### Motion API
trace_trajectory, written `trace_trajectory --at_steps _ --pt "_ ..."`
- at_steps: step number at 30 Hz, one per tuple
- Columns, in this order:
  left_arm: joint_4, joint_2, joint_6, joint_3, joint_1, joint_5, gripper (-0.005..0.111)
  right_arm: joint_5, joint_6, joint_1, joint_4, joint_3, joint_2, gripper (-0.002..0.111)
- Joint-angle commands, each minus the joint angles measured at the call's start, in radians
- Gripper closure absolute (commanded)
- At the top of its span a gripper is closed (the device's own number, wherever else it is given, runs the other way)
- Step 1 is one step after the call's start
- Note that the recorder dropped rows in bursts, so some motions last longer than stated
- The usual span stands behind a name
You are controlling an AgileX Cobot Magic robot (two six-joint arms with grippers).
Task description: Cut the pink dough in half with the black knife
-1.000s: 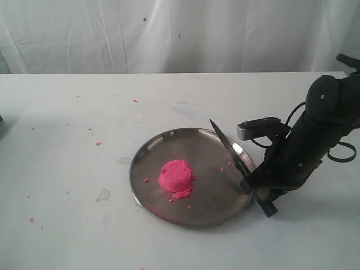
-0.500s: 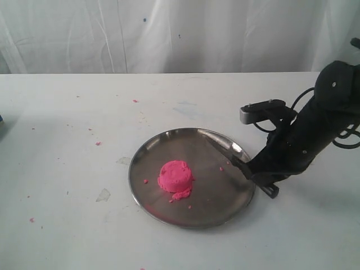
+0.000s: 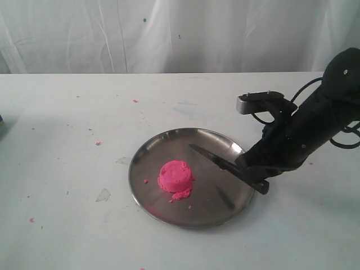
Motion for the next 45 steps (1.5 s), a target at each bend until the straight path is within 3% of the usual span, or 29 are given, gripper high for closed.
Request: trace_trajectory --at_steps 1,8,15,19,37,42,45 --pt "-0.093 -0.004 -0.057 -0.006 -0.004 -0.018 0.107 0.042 -0.019 -0.001 0.007 -0.004 0.019 0.108" --pt "-0.093 -0.004 -0.057 -0.006 -0.004 -0.018 0.107 0.12 -0.017 -0.001 0.037 -0.004 0.108 0.107" --pt "-0.093 -0.004 -0.057 -0.006 -0.004 -0.018 0.107 0.136 -0.017 -0.001 0.039 -0.004 0.169 0.085" --pt "-0.093 -0.004 -0.057 -0.006 -0.004 -0.018 0.107 0.126 -0.015 -0.001 0.042 -0.004 0.17 0.08" --pt "-0.093 -0.004 -0.057 -0.006 -0.004 -0.018 0.107 0.143 -0.011 -0.001 0.041 -0.004 0.191 0.081" --pt "-0.133 -0.004 -0.057 -0.006 -0.004 -0.022 0.107 0.139 -0.002 -0.001 0.041 -0.006 0.182 0.108" --pt "-0.18 -0.004 -0.057 -0.006 -0.004 -0.064 0.107 0.139 0.023 -0.001 0.037 -0.022 0.141 0.108"
